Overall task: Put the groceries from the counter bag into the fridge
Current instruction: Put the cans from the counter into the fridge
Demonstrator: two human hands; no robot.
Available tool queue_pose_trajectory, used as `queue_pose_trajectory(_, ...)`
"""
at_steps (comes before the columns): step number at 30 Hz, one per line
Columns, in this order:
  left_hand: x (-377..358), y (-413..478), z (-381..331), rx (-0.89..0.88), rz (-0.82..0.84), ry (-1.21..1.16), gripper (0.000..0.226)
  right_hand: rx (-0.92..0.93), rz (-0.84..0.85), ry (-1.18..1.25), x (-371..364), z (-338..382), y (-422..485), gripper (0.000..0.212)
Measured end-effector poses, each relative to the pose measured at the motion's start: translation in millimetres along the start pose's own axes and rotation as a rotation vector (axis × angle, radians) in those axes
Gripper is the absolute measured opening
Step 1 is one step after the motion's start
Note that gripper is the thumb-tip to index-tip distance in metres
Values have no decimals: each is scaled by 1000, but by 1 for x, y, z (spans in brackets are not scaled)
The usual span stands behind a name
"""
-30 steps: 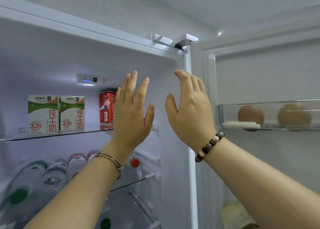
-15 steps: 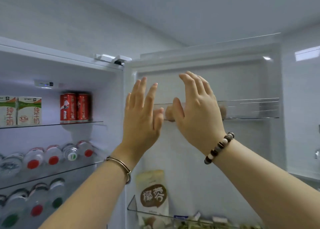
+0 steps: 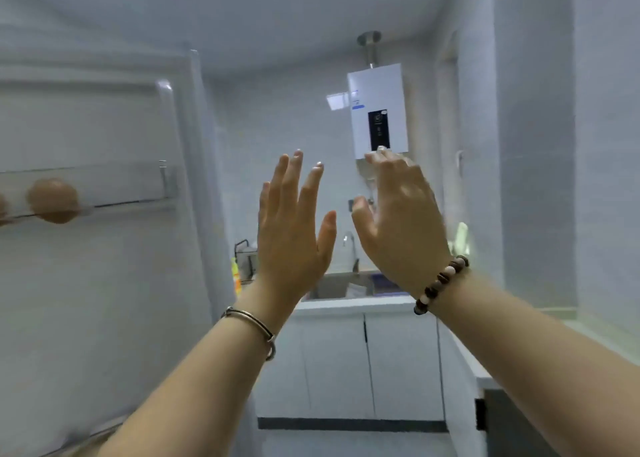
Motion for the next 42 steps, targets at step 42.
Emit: queue_pose_trajectory(42, -65, -209, -1057, -666, 889, -1368, 63, -1244, 42, -1361, 863, -332, -439, 50)
Point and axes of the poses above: each hand's wrist, its own y-axis towards the middle knuckle, its own x-axis out of the back of the hand, z = x × y, the point moved 10 cm from there along y, towards the middle knuckle, and after that the axes turned 12 degrees about y, right-handed, at the moved point
